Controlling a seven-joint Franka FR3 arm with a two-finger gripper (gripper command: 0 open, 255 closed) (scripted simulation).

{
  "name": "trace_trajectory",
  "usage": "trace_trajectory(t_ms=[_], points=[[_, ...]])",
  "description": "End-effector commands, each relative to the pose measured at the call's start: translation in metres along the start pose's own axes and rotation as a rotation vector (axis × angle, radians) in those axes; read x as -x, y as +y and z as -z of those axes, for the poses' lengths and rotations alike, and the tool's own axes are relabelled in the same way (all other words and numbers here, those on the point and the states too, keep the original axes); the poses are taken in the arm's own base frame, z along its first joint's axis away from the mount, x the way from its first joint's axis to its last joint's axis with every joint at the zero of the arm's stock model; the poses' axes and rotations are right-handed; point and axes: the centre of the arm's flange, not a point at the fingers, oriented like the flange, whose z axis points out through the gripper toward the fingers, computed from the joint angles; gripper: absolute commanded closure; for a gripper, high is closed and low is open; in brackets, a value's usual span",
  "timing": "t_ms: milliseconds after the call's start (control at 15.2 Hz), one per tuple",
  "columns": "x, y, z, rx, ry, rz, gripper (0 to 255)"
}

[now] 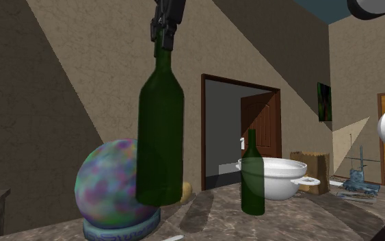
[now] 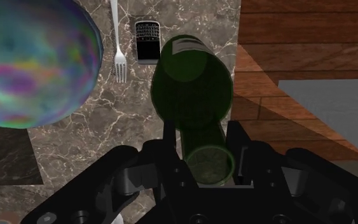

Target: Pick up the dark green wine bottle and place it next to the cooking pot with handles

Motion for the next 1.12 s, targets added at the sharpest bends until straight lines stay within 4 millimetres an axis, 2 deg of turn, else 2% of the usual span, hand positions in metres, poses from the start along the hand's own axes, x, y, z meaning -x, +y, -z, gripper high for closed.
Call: trace_trajectory(t_ms=[0, 264, 1056], points=[[-0.001, 0.000, 0.011, 0.000, 0.000, 0.000, 255], [-0.002, 0.000, 0.032, 0.000, 0.000, 0.000, 255], [0.118, 0.102, 0.042, 0.000, 0.000, 0.000, 255]])
